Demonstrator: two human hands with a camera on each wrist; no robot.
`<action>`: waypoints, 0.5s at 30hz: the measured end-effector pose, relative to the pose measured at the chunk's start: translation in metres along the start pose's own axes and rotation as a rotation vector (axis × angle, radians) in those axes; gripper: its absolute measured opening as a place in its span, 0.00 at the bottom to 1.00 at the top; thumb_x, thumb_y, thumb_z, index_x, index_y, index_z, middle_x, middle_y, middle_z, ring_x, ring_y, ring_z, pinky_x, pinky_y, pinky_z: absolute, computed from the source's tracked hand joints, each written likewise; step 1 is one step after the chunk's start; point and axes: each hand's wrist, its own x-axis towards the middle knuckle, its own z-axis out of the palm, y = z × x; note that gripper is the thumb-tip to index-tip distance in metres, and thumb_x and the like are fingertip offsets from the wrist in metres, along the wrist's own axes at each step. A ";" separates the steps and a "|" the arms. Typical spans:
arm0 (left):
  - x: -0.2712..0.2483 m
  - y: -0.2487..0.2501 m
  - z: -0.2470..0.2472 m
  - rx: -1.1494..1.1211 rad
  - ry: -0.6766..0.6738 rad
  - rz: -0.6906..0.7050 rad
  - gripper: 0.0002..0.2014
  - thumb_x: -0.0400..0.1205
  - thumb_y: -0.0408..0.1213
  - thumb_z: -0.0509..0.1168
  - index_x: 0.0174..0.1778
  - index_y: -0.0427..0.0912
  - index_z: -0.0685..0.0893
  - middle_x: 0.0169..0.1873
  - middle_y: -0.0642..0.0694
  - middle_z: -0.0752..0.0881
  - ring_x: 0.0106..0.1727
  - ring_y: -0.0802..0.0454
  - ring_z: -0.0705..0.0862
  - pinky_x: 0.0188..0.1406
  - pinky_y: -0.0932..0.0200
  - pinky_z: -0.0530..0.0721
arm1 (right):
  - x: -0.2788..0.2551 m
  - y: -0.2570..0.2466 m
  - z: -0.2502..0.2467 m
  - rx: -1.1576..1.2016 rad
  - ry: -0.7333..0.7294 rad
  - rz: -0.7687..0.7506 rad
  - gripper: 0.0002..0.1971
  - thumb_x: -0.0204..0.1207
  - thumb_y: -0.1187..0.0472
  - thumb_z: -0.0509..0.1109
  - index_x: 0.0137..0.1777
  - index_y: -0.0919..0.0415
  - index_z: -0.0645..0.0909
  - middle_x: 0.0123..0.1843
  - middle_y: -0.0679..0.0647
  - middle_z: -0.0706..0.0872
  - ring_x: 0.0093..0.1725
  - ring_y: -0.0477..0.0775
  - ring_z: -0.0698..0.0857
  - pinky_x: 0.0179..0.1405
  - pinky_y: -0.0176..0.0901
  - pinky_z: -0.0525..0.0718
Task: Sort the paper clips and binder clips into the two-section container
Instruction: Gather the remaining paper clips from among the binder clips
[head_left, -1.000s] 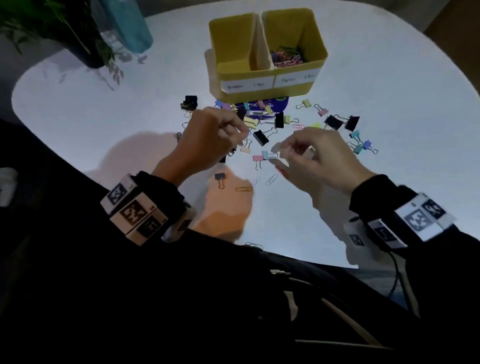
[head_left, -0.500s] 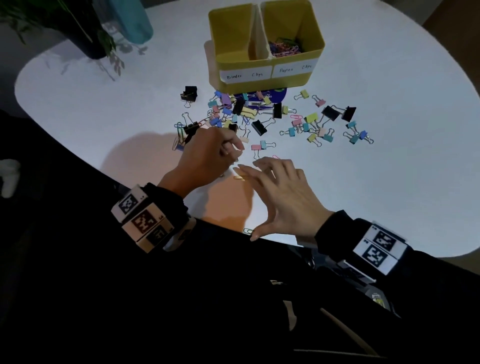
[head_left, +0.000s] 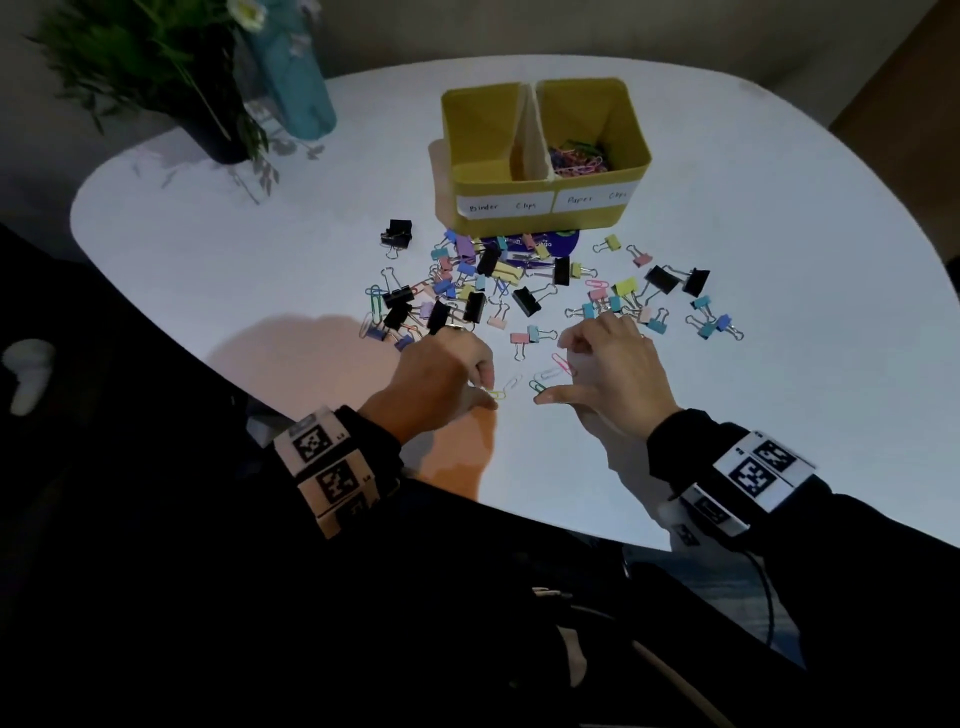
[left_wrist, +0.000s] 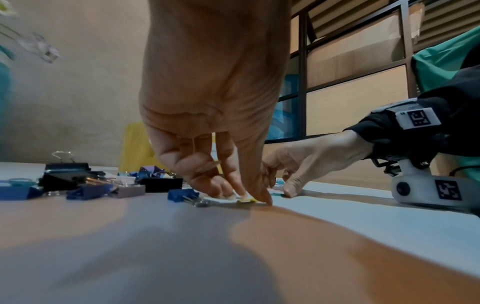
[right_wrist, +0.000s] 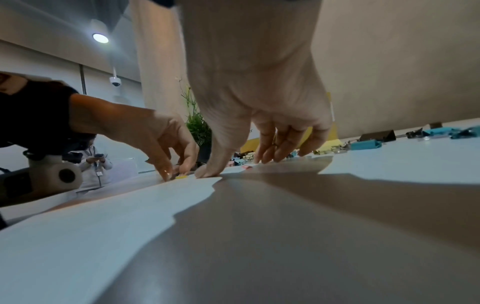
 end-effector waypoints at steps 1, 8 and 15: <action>0.002 0.000 0.001 -0.016 -0.007 -0.016 0.09 0.68 0.44 0.80 0.35 0.47 0.86 0.36 0.55 0.83 0.40 0.56 0.80 0.36 0.61 0.75 | 0.000 0.001 0.001 0.067 0.006 -0.015 0.32 0.55 0.36 0.80 0.55 0.54 0.82 0.51 0.51 0.80 0.55 0.55 0.76 0.50 0.50 0.75; -0.001 -0.002 0.010 -0.005 0.039 0.120 0.07 0.71 0.38 0.78 0.33 0.42 0.86 0.36 0.47 0.87 0.41 0.47 0.83 0.35 0.52 0.83 | -0.004 0.001 0.011 0.346 0.027 -0.049 0.10 0.64 0.52 0.82 0.41 0.52 0.85 0.41 0.44 0.83 0.42 0.48 0.81 0.43 0.41 0.78; -0.002 0.004 0.010 0.011 0.087 0.226 0.02 0.74 0.27 0.70 0.37 0.35 0.83 0.37 0.37 0.85 0.40 0.39 0.83 0.34 0.54 0.77 | -0.009 -0.001 0.008 0.081 0.038 -0.234 0.02 0.76 0.63 0.71 0.44 0.56 0.83 0.40 0.46 0.81 0.41 0.53 0.82 0.38 0.39 0.71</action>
